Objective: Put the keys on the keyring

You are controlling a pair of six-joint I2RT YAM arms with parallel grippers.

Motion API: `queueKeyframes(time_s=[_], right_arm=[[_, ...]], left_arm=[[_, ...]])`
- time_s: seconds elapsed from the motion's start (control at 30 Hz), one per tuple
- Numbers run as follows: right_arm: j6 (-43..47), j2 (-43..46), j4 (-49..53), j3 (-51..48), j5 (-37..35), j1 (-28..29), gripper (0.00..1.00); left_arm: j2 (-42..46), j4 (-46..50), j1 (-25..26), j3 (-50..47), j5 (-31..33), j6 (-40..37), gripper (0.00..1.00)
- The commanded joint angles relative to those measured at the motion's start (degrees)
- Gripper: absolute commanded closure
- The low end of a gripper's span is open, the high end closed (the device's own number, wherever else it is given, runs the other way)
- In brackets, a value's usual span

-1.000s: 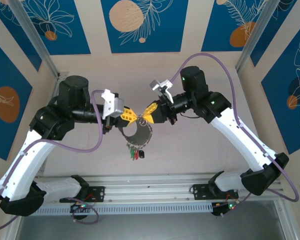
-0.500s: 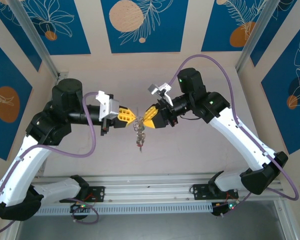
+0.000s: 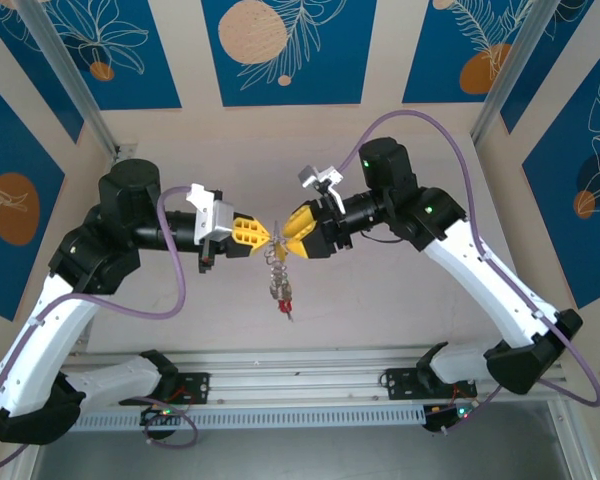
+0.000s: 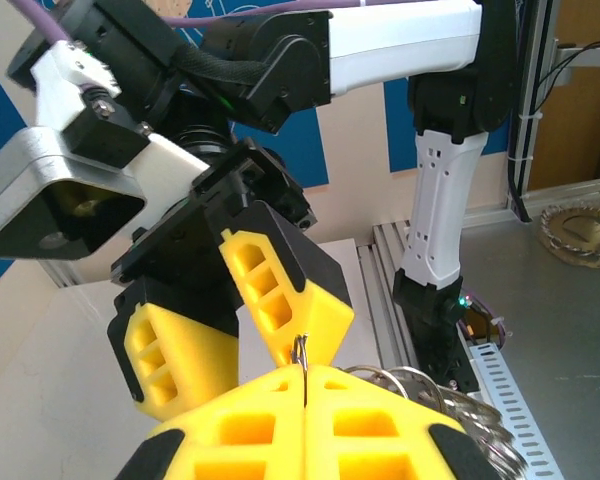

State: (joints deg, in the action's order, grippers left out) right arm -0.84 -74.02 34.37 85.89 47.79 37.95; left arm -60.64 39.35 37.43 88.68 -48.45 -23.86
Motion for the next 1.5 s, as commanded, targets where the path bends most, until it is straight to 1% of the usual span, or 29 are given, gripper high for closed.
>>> queueKeyframes(time_s=[0.0, 0.13, 0.2, 0.37, 0.47, 0.57, 0.73, 0.83, 1.17, 1.33, 1.47], right_arm=[[1.7, 7.1, -1.1, -4.4, -10.3, 0.6, 0.53], [3.7, 15.3, -11.2, -11.3, -15.6, 2.7, 0.53], [5.9, 16.5, -15.0, -12.7, -16.9, 4.3, 0.53], [9.6, 12.4, -17.4, -10.2, -15.5, 4.9, 0.56], [9.2, 11.9, -20.4, -10.4, -15.4, 4.8, 0.56], [8.6, 11.3, -23.3, -10.7, -13.7, 4.5, 0.57], [9.1, 9.7, -24.2, -9.3, -10.5, 4.6, 0.64], [9.7, 10.4, -25.1, -10.2, -9.0, 5.2, 0.64], [11.1, 11.8, -24.7, -11.4, -8.9, 5.8, 0.64], [10.9, 10.6, -26.1, -10.8, -8.5, 6.1, 0.72], [10.9, 10.1, -26.4, -10.8, -8.2, 6.5, 0.73]], left_arm=[[0.9, -3.7, 0.6, 0.3, -2.3, 1.0, 1.0], [0.5, -4.2, 0.7, 0.5, -2.6, 1.3, 1.0], [0.5, -5.1, 0.7, 0.2, -3.1, 2.1, 1.0], [0.9, -7.5, 0.6, -1.4, -3.8, 4.2, 1.0], [1.1, -7.7, 0.6, -1.5, -4.4, 4.7, 1.0], [0.9, -7.6, 0.6, -1.4, -5.5, 4.8, 1.0], [0.4, -7.8, 0.6, -1.2, -6.3, 4.9, 1.0], [0.4, -7.9, 0.6, -1.2, -6.2, 4.9, 1.0], [0.3, -8.6, 0.6, -1.1, -6.4, 5.6, 1.0], [0.1, -8.8, 0.6, -1.2, -6.4, 5.8, 1.0], [0.0, -9.0, 0.6, -1.3, -6.4, 5.8, 1.0]])
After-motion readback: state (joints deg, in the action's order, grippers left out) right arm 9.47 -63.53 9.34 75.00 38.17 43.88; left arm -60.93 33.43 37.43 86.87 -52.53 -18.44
